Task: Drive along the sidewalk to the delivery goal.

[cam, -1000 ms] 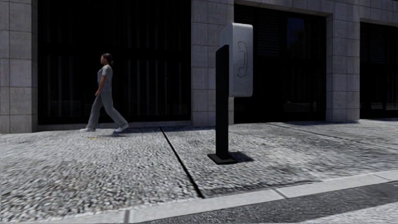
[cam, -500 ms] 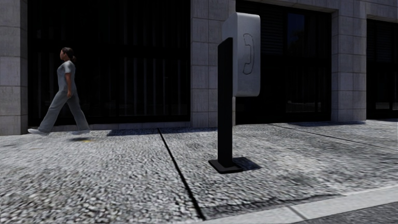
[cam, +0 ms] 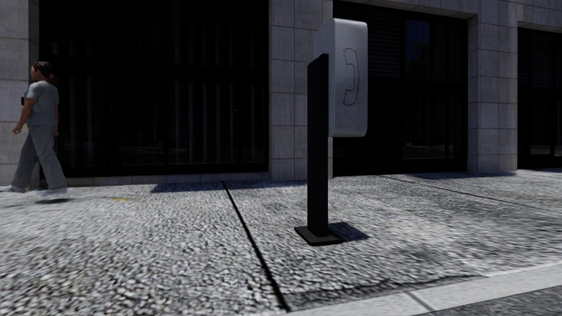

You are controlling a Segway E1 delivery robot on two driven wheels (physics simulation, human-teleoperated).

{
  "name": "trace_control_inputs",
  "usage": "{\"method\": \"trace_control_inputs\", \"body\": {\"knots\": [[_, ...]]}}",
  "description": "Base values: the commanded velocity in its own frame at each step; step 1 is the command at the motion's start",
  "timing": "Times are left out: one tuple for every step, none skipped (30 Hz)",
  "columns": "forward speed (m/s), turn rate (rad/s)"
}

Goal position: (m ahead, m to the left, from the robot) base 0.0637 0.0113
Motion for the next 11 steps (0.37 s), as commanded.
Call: {"method": "trace_control_inputs", "body": {"knots": [[0.00,0.00],[0.00,0.00],[0.00,0.00],[0.00,0.00],[0.00,0.00],[0.00,0.00],[0.00,0.00],[0.00,0.00],[0.00,0.00],[0.00,0.00],[0.00,0.00]]}}
